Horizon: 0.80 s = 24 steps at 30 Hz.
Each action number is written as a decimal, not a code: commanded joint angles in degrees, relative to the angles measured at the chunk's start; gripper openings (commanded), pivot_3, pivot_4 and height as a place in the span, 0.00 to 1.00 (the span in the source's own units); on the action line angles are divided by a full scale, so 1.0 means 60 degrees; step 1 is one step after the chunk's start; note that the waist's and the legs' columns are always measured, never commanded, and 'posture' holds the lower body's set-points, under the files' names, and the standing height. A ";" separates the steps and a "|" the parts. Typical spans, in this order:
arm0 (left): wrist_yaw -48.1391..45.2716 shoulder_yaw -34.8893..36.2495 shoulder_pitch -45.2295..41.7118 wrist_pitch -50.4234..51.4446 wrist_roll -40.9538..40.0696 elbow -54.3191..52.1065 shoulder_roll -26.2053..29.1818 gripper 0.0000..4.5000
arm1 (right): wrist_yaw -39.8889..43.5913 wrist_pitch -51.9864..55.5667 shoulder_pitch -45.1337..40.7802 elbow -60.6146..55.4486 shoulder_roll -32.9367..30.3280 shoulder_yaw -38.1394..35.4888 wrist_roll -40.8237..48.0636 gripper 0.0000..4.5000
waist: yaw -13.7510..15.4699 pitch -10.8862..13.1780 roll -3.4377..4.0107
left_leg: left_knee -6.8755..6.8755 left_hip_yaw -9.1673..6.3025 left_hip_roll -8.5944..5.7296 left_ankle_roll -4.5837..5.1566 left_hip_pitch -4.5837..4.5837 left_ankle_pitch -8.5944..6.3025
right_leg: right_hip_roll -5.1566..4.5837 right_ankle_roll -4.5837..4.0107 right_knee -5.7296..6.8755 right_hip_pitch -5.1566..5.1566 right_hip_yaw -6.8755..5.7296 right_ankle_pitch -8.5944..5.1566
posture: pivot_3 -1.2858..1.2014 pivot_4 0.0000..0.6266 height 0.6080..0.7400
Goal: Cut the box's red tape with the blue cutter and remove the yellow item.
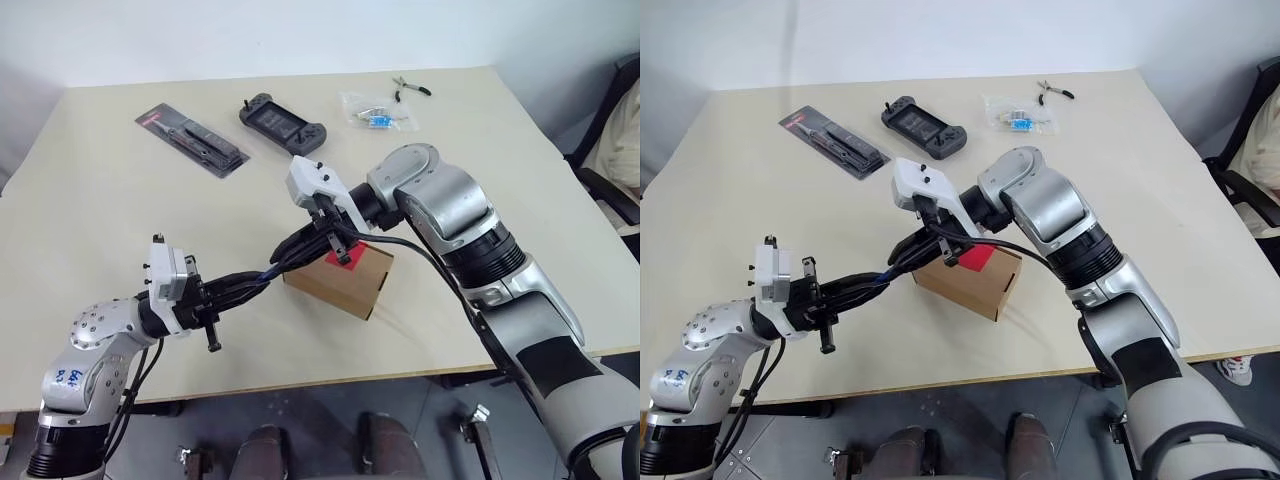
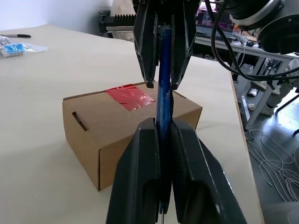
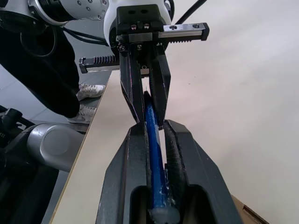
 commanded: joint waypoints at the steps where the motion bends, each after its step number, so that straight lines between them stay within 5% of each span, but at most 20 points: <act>1: 0.0165 0.0108 -0.0095 -0.0055 0.0045 -0.0118 0.0024 0.08 | -0.0195 -0.0025 0.0000 -0.0081 0.0043 -0.0303 0.0015 0.03 | -0.0001 0.0000 0.0000 | 0.0000 0.0000 0.0000 0.0000 0.0000 0.0000 | 0.0000 0.0000 0.0000 0.0000 0.0000 0.0000 | 0.52 0.24 1.00; 3: 0.0350 0.0057 -0.0074 0.0125 0.0228 -0.0092 0.0137 0.08 | -0.0171 0.0074 -0.0031 -0.0138 -0.0001 -0.0384 0.0099 0.03 | 0.0000 0.0000 0.0000 | 0.0000 0.0000 0.0000 0.0000 0.0000 0.0000 | 0.0000 0.0000 0.0000 0.0000 0.0000 0.0000 | 0.52 0.24 1.00; 6: 0.0451 0.0078 -0.0090 0.0282 0.0239 -0.0048 0.0190 0.22 | -0.0224 0.0254 -0.0105 -0.0208 -0.0060 -0.0552 0.0225 0.03 | 0.0001 0.0000 0.0000 | 0.0002 0.0000 0.0000 0.0000 0.0000 0.0000 | 0.0000 0.0000 0.0002 0.0000 0.0000 0.0000 | 0.52 0.24 1.00; 18: 0.0275 0.0904 0.0098 0.0182 0.0222 0.0447 0.0779 1.00 | -0.0833 0.1120 -0.0202 -0.0577 -0.0416 -0.1393 0.0533 0.03 | -0.0011 0.0000 0.0000 | -0.0001 0.0001 0.0000 -0.0001 0.0000 0.0000 | 0.0000 0.0000 0.0001 -0.0001 0.0001 0.0000 | 0.52 0.24 1.00; 24: 0.0234 0.1762 0.0383 0.0181 0.0258 0.0885 0.1397 1.00 | -0.1870 0.1547 0.0041 -0.0820 -0.0972 -0.2105 0.0490 0.03 | -0.0007 0.0001 -0.0007 | -0.0004 0.0003 0.0001 -0.0001 -0.0006 -0.0001 | 0.0001 0.0000 0.0001 -0.0010 0.0001 0.0000 | 0.52 0.24 1.00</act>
